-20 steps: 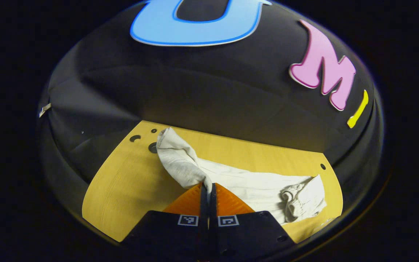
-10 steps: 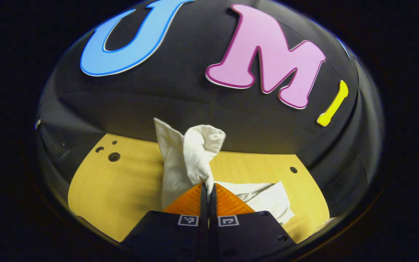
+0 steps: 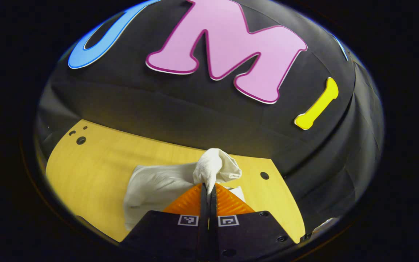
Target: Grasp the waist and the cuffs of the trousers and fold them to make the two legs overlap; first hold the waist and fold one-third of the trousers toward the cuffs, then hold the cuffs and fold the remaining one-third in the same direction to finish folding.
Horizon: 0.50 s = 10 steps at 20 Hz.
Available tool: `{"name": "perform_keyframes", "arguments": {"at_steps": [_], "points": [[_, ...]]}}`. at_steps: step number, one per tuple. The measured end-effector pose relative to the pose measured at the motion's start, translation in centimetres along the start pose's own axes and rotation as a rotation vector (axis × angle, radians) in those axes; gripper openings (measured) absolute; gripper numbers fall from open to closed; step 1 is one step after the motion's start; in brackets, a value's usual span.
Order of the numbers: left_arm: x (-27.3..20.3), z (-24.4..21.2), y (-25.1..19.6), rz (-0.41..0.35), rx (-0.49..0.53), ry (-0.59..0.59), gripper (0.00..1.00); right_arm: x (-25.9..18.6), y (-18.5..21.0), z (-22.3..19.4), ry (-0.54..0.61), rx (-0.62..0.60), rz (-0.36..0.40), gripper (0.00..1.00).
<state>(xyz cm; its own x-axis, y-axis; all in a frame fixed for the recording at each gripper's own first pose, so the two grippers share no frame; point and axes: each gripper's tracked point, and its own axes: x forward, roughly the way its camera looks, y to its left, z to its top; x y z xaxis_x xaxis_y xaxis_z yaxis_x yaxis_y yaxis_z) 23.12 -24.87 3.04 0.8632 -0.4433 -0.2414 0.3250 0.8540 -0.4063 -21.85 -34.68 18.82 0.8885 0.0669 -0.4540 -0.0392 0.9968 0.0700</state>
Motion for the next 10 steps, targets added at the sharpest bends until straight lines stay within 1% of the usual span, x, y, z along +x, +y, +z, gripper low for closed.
{"name": "perform_keyframes", "arguments": {"at_steps": [5, 8, 10], "points": [[1.0, -1.6, -5.8, -0.051, -0.005, 0.008, 0.05, -0.4, -2.2, 0.1, -0.002, 0.043, 0.014, 0.99], [1.6, -3.4, -8.8, -0.071, 0.023, 0.031, 0.05, -0.4, -2.9, -0.3, 0.005, 0.029, 0.026, 0.99], [2.3, -5.4, -10.1, -0.075, 0.062, 0.071, 0.05, -0.4, -2.9, -0.3, 0.009, 0.025, 0.038, 0.99]]}}
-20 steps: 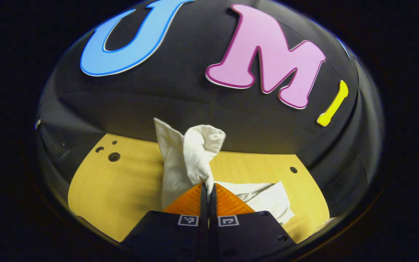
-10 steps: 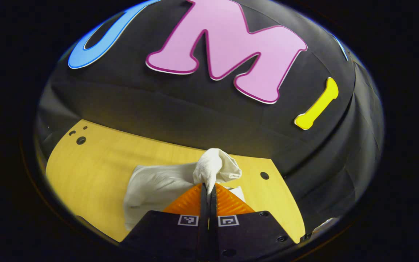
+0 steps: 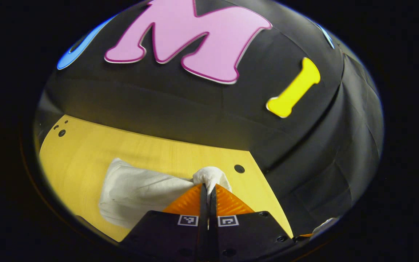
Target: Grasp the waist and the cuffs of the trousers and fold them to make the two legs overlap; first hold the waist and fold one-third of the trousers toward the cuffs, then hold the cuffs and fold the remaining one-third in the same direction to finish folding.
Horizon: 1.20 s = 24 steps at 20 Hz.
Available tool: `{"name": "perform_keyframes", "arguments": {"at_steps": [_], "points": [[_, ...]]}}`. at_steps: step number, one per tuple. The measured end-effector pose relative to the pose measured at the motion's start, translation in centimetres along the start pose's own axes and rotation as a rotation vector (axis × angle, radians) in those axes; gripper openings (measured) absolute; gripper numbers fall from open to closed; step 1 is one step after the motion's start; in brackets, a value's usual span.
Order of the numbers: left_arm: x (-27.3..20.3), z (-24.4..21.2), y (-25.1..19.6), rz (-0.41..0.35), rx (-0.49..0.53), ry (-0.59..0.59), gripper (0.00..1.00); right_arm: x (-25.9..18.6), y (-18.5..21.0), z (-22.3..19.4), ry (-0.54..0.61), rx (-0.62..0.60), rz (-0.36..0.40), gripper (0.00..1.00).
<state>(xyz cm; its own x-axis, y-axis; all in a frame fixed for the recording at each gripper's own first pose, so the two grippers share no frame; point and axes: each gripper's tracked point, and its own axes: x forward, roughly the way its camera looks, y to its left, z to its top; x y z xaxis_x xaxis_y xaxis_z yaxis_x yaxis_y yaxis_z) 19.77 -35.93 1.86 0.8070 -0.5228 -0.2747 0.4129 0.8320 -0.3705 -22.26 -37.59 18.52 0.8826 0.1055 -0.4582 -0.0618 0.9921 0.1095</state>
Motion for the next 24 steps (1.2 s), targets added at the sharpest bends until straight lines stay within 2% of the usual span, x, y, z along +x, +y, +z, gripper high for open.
{"name": "perform_keyframes", "arguments": {"at_steps": [3, 5, 6, 7, 8, 9, 10, 12, 13, 14, 17, 20, 24], "points": [[1.3, -3.2, -0.9, 0.011, 0.05, 0.066, 0.06, 0.0, -0.1, -0.3, 0.006, -0.005, 0.014, 0.99], [1.7, -4.6, -1.2, 0.007, 0.052, 0.094, 0.14, -0.2, -0.1, -0.6, 0.011, 0.0, 0.017, 0.99], [1.7, -5.3, -1.6, -0.007, 0.042, 0.098, 0.22, -0.2, 0.0, -0.7, 0.014, 0.005, 0.02, 0.99], [1.5, -5.7, -2.1, -0.025, 0.028, 0.097, 0.19, -0.2, 0.2, -0.8, 0.016, 0.008, 0.021, 0.99], [1.0, -6.0, -2.4, -0.044, 0.017, 0.098, 0.38, -0.3, 0.3, -0.9, 0.018, 0.009, 0.023, 0.99], [0.6, -6.3, -2.4, -0.058, 0.011, 0.097, 0.46, -0.3, 0.6, -0.9, 0.018, 0.011, 0.026, 0.99], [0.0, -6.3, -2.0, -0.056, 0.015, 0.09, 0.67, -0.2, 1.0, -0.9, 0.019, 0.014, 0.03, 0.99], [-1.7, -6.3, 0.0, 0.004, 0.033, 0.083, 0.92, -0.2, 1.9, -0.8, 0.016, 0.024, 0.04, 0.99], [-2.6, -6.0, 1.2, 0.041, 0.051, 0.072, 0.92, -0.2, 2.6, -0.7, 0.012, 0.025, 0.046, 0.99], [-3.9, -5.5, 2.4, 0.074, 0.079, 0.046, 0.96, -0.1, 3.2, -0.5, 0.006, 0.02, 0.05, 0.99], [-9.0, -3.5, 5.8, 0.163, 0.189, -0.05, 0.96, -0.2, 4.9, 0.1, -0.011, -0.015, 0.056, 0.99], [-15.3, -2.2, 8.1, 0.209, 0.235, -0.143, 0.96, -0.7, 6.5, 1.1, -0.036, -0.035, 0.051, 0.99], [-22.9, -1.8, 10.3, 0.236, 0.242, -0.227, 0.96, -3.1, 9.4, 4.1, -0.149, 0.001, 0.031, 0.99]]}}
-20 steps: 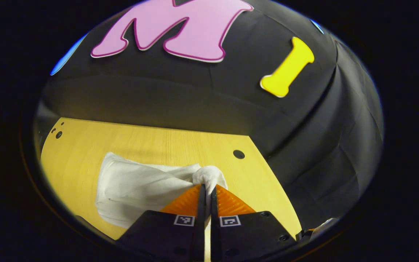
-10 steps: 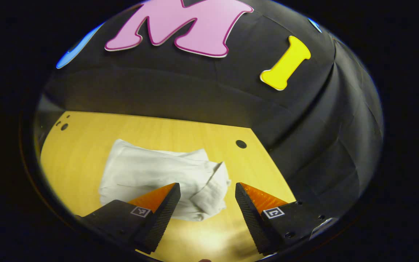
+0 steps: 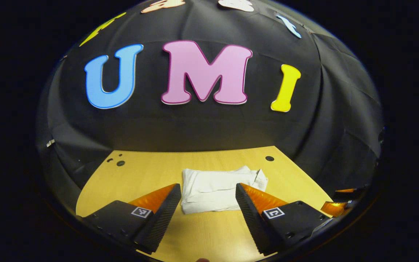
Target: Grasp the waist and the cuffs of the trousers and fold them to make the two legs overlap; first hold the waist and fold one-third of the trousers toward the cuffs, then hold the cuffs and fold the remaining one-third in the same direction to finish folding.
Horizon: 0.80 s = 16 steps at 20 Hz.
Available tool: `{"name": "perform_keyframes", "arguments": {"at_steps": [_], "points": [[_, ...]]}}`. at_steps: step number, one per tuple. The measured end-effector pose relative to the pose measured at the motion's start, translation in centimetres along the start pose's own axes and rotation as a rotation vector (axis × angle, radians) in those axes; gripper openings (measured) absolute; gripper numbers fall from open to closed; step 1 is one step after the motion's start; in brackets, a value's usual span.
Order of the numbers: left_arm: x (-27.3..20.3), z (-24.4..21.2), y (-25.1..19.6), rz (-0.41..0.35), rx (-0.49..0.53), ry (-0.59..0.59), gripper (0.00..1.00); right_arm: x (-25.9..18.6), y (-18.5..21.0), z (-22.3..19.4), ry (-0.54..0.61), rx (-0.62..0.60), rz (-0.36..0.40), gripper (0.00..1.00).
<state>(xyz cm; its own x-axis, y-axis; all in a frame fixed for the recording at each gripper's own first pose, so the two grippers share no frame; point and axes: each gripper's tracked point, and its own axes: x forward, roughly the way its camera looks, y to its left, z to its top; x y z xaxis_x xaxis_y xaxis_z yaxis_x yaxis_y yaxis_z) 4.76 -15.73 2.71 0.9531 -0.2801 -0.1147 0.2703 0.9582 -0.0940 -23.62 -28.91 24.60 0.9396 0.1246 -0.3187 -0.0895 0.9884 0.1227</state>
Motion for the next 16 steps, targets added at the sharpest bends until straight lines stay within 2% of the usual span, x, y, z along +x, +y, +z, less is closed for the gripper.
{"name": "perform_keyframes", "arguments": {"at_steps": [5, 7, 9, 10, 16], "points": [[-8.1, -0.8, 4.4, 0.099, -0.042, -0.069, 0.96, -2.8, 4.6, 2.2, -0.101, -0.023, 0.008, 0.99], [-11.0, -2.2, 6.1, 0.16, -0.058, -0.085, 0.96, -4.1, 6.5, 2.3, -0.135, -0.031, 0.019, 0.99], [-13.8, -3.1, 8.2, 0.252, -0.077, -0.138, 0.96, -5.0, 8.2, 1.7, -0.154, -0.052, 0.026, 0.99], [-14.9, -3.7, 8.7, 0.267, -0.084, -0.15, 0.96, -5.3, 9.0, 1.1, -0.15, -0.063, 0.03, 0.99], [-17.1, -6.1, 7.9, 0.178, -0.077, -0.131, 0.96, -7.4, 11.9, -2.4, -0.111, -0.137, 0.038, 0.99]]}}
